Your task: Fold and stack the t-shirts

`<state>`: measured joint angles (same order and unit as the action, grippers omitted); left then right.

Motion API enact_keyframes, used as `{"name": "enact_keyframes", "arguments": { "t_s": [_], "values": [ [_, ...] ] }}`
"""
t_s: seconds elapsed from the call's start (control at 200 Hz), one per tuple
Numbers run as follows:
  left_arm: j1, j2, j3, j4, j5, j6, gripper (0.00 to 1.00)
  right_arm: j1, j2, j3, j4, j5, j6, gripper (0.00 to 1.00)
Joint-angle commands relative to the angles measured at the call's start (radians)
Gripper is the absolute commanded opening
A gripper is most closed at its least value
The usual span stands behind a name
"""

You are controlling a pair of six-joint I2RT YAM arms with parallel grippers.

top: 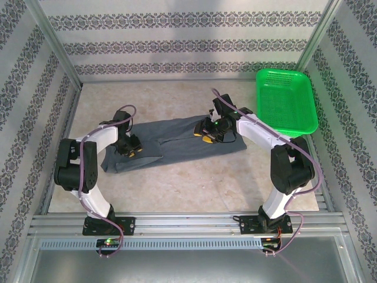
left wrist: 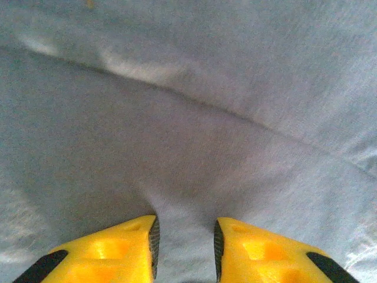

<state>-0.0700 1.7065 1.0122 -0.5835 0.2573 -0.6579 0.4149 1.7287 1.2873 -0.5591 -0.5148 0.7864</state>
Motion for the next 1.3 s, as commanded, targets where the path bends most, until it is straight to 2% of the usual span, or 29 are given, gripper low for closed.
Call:
{"name": "enact_keyframes", "arguments": {
  "t_s": [0.0, 0.085, 0.165, 0.23, 0.38, 0.52, 0.719, 0.859, 0.989, 1.139, 1.204, 1.294],
  "values": [
    [0.001, -0.126, -0.039, -0.082, -0.104, -0.006, 0.42, -0.002, 0.012, 0.024, -0.003, 0.0, -0.018, 0.49],
    [-0.001, -0.247, -0.052, -0.155, -0.222, -0.056, 0.56, -0.017, 0.009, 0.013, -0.011, 0.029, -0.037, 0.49],
    [-0.003, -0.361, -0.069, -0.214, -0.285, -0.106, 0.61, -0.058, -0.006, -0.024, -0.015, 0.071, -0.05, 0.49],
    [-0.003, -0.428, -0.089, -0.252, -0.264, -0.16, 0.57, -0.114, -0.015, -0.052, -0.031, 0.101, -0.059, 0.47],
    [-0.063, -0.508, -0.227, -0.174, -0.051, -0.398, 0.4, -0.233, 0.028, -0.037, -0.042, 0.158, -0.154, 0.43],
    [-0.086, -0.496, -0.346, 0.026, 0.004, -0.6, 0.38, -0.27, 0.208, 0.166, -0.118, 0.192, -0.246, 0.38],
    [-0.083, -0.378, -0.354, 0.155, -0.003, -0.718, 0.37, -0.262, 0.464, 0.498, -0.257, 0.284, -0.284, 0.35],
    [-0.05, -0.279, -0.344, 0.148, -0.024, -0.687, 0.35, -0.244, 0.6, 0.673, -0.43, 0.389, -0.315, 0.34],
    [0.038, -0.2, -0.3, 0.148, -0.041, -0.607, 0.34, -0.219, 0.646, 0.709, -0.571, 0.494, -0.345, 0.33],
    [0.111, -0.05, -0.131, 0.135, -0.024, -0.449, 0.34, -0.183, 0.597, 0.581, -0.639, 0.571, -0.343, 0.34],
    [0.121, 0.054, -0.017, 0.119, 0.005, -0.379, 0.34, -0.169, 0.533, 0.464, -0.626, 0.595, -0.313, 0.34],
    [0.124, 0.221, 0.178, 0.072, 0.043, -0.29, 0.34, -0.151, 0.415, 0.265, -0.564, 0.566, -0.245, 0.35]
  ]
}}
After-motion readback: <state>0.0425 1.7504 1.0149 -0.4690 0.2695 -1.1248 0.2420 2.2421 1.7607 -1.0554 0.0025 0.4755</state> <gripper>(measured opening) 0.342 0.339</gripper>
